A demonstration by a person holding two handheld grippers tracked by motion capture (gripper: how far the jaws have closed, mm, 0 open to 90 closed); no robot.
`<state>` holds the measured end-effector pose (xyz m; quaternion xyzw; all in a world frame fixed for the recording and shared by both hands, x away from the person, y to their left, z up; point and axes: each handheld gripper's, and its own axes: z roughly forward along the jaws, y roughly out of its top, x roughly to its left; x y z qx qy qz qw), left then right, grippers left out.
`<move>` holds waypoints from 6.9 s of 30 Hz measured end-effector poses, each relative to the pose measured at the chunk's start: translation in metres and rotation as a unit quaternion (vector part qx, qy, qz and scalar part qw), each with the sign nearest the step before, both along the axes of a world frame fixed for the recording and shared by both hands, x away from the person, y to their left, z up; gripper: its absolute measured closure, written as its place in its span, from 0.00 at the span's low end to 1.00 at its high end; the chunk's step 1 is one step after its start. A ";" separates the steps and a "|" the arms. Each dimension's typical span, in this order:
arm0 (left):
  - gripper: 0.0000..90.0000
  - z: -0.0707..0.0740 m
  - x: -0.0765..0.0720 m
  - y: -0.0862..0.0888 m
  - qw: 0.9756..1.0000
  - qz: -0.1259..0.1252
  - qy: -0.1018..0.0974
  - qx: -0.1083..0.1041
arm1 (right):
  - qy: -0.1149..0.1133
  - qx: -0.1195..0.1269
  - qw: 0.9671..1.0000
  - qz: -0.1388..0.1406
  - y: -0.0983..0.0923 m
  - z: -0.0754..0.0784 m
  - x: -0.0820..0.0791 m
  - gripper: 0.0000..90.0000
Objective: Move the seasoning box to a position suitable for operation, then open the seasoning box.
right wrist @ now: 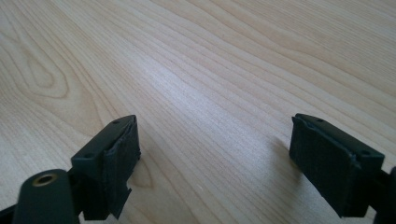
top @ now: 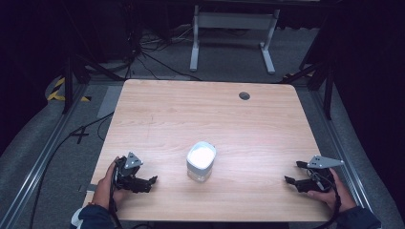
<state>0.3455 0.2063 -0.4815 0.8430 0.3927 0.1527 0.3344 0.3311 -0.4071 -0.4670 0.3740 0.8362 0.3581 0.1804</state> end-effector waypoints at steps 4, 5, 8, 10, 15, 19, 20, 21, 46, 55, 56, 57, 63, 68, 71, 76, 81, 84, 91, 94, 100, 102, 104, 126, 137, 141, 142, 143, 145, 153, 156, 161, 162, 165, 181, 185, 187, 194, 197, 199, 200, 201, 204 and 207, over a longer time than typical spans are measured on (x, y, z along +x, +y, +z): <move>0.00 0.000 0.000 0.000 1.000 -0.001 0.002 -0.002 | 0.005 -0.004 1.000 0.005 -0.001 0.001 0.000 0.20; 0.00 -0.001 0.000 -0.001 1.000 0.000 0.000 -0.004 | 0.007 -0.007 1.000 0.006 0.000 0.002 0.001 0.20; 0.00 -0.001 0.000 -0.001 1.000 0.000 0.000 -0.004 | 0.016 -0.016 1.000 0.003 0.002 0.005 0.002 0.21; 0.00 0.000 0.000 -0.001 1.000 -0.001 0.002 -0.001 | 0.018 -0.017 1.000 -0.001 0.002 0.006 0.002 0.25; 0.03 0.000 -0.007 -0.006 1.000 0.003 -0.003 -0.008 | 0.023 -0.012 1.000 0.008 0.005 0.009 0.006 0.44; 0.05 -0.001 -0.010 -0.006 1.000 0.002 -0.003 -0.011 | 0.012 0.005 0.999 0.037 0.015 0.016 0.014 0.59; 0.05 0.000 -0.010 -0.006 1.000 -0.006 -0.011 -0.007 | 0.013 0.017 0.999 0.042 0.018 0.018 0.017 0.63; 0.07 0.000 -0.011 -0.006 1.000 -0.014 -0.011 -0.008 | 0.012 0.022 0.999 0.046 0.022 0.020 0.020 0.67; 0.11 0.000 -0.023 -0.005 1.000 0.000 -0.007 -0.016 | -0.069 0.092 0.966 0.230 0.179 0.091 0.074 1.00; 0.11 -0.001 -0.023 -0.005 1.000 0.002 -0.007 -0.018 | -0.078 0.099 0.954 0.273 0.228 0.099 0.076 1.00; 0.11 -0.001 -0.024 -0.006 1.000 0.004 -0.006 -0.018 | -0.077 0.097 0.953 0.276 0.232 0.098 0.077 1.00; 0.11 -0.001 -0.023 -0.005 1.000 0.002 -0.007 -0.018 | -0.078 0.095 0.953 0.278 0.235 0.097 0.077 1.00; 0.11 0.000 -0.023 -0.005 1.000 0.003 -0.013 -0.012 | -0.063 0.097 0.952 0.284 0.245 0.090 0.085 1.00; 0.11 0.000 -0.024 -0.007 1.000 0.013 -0.011 -0.009 | -0.063 0.096 0.950 0.291 0.250 0.090 0.084 1.00; 0.11 0.000 -0.026 -0.008 1.000 0.018 -0.010 -0.011 | -0.063 0.095 0.949 0.294 0.250 0.090 0.083 1.00; 0.28 0.005 -0.029 -0.014 1.000 0.016 -0.016 -0.008 | -0.069 0.099 0.951 0.284 0.246 0.089 0.086 1.00; 0.49 0.022 -0.036 -0.032 0.998 -0.014 -0.068 0.003 | -0.071 0.097 0.954 0.276 0.243 0.087 0.088 1.00; 0.56 0.038 -0.042 -0.052 0.995 -0.034 -0.094 -0.003 | -0.071 0.095 0.954 0.274 0.242 0.085 0.089 1.00; 0.77 0.062 -0.043 -0.073 0.990 -0.071 -0.113 -0.050 | -0.075 0.097 0.953 0.275 0.243 0.086 0.087 1.00; 0.82 0.068 -0.042 -0.078 0.988 -0.077 -0.118 -0.057 | -0.074 0.099 0.953 0.276 0.244 0.085 0.087 1.00; 0.87 0.076 -0.039 -0.083 0.987 -0.081 -0.126 -0.067 | -0.072 0.096 0.954 0.276 0.244 0.085 0.087 1.00; 0.92 0.078 -0.038 -0.086 0.986 -0.085 -0.128 -0.069 | -0.071 0.097 0.954 0.276 0.244 0.084 0.087 1.00; 0.98 0.080 -0.036 -0.089 0.986 -0.089 -0.128 -0.066 | -0.070 0.094 0.954 0.277 0.245 0.082 0.087 1.00; 0.99 0.115 -0.003 -0.114 0.981 -0.094 -0.151 -0.083 | -0.062 0.091 0.953 0.283 0.240 0.078 0.085 1.00; 0.99 0.119 0.017 -0.126 0.981 -0.113 -0.139 -0.071 | -0.064 0.075 0.959 0.267 0.221 0.076 0.077 1.00; 0.98 0.119 0.022 -0.128 0.981 -0.124 -0.137 -0.066 | -0.064 0.070 0.961 0.261 0.214 0.075 0.072 1.00; 0.99 0.119 0.023 -0.129 0.981 -0.125 -0.134 -0.067 | -0.065 0.067 0.961 0.259 0.212 0.074 0.071 1.00; 0.99 0.119 0.024 -0.129 0.980 -0.127 -0.138 -0.065 | -0.065 0.066 0.962 0.256 0.210 0.074 0.070 1.00; 0.99 0.120 0.025 -0.130 0.980 -0.132 -0.136 -0.061 | -0.065 0.064 0.963 0.253 0.207 0.074 0.068 1.00; 0.99 0.119 0.021 -0.125 0.980 -0.134 -0.136 -0.059 | -0.065 0.057 0.965 0.246 0.201 0.073 0.063 1.00; 0.99 0.117 0.016 -0.118 0.981 -0.130 -0.133 -0.057 | -0.065 0.055 0.966 0.245 0.200 0.073 0.064 1.00; 0.98 0.109 0.009 -0.101 0.984 -0.114 -0.130 -0.049 | -0.066 0.051 0.966 0.246 0.199 0.075 0.063 1.00; 0.98 0.108 0.008 -0.099 0.984 -0.114 -0.129 -0.044 | -0.066 0.051 0.966 0.246 0.199 0.075 0.063 1.00; 0.98 0.102 0.004 -0.087 0.986 -0.104 -0.126 -0.038 | -0.066 0.049 0.966 0.247 0.199 0.076 0.062 1.00; 0.94 0.066 -0.017 -0.021 0.994 -0.044 -0.097 0.015 | -0.075 0.026 0.967 0.241 0.184 0.085 0.056 0.99; 0.92 0.057 -0.020 -0.010 0.995 -0.036 -0.088 0.021 | -0.074 0.021 0.969 0.233 0.177 0.085 0.054 0.99; 0.91 0.054 -0.022 -0.007 0.995 -0.035 -0.084 0.028 | -0.075 0.017 0.970 0.231 0.173 0.084 0.053 0.99; 0.86 0.042 -0.029 0.001 0.996 -0.034 -0.071 0.044 | -0.077 0.001 0.973 0.219 0.159 0.085 0.046 0.99; 0.84 0.038 -0.030 0.004 0.996 -0.029 -0.066 0.044 | -0.077 -0.004 0.973 0.216 0.156 0.084 0.045 0.99; 0.82 0.036 -0.032 0.007 0.997 -0.027 -0.058 0.046 | -0.073 -0.008 0.975 0.212 0.151 0.083 0.043 0.99; 0.81 0.034 -0.032 0.008 0.997 -0.025 -0.061 0.045 | -0.075 -0.013 0.975 0.210 0.149 0.082 0.043 0.99; 0.80 0.032 -0.032 0.009 0.997 -0.022 -0.058 0.044 | -0.074 -0.015 0.975 0.208 0.147 0.081 0.042 0.99; 0.76 0.028 -0.033 0.013 0.997 -0.021 -0.049 0.051 | -0.069 -0.019 0.977 0.199 0.138 0.079 0.040 0.97; 0.71 0.026 -0.033 0.016 0.997 -0.020 -0.044 0.052 | -0.067 -0.023 0.979 0.192 0.130 0.076 0.039 0.96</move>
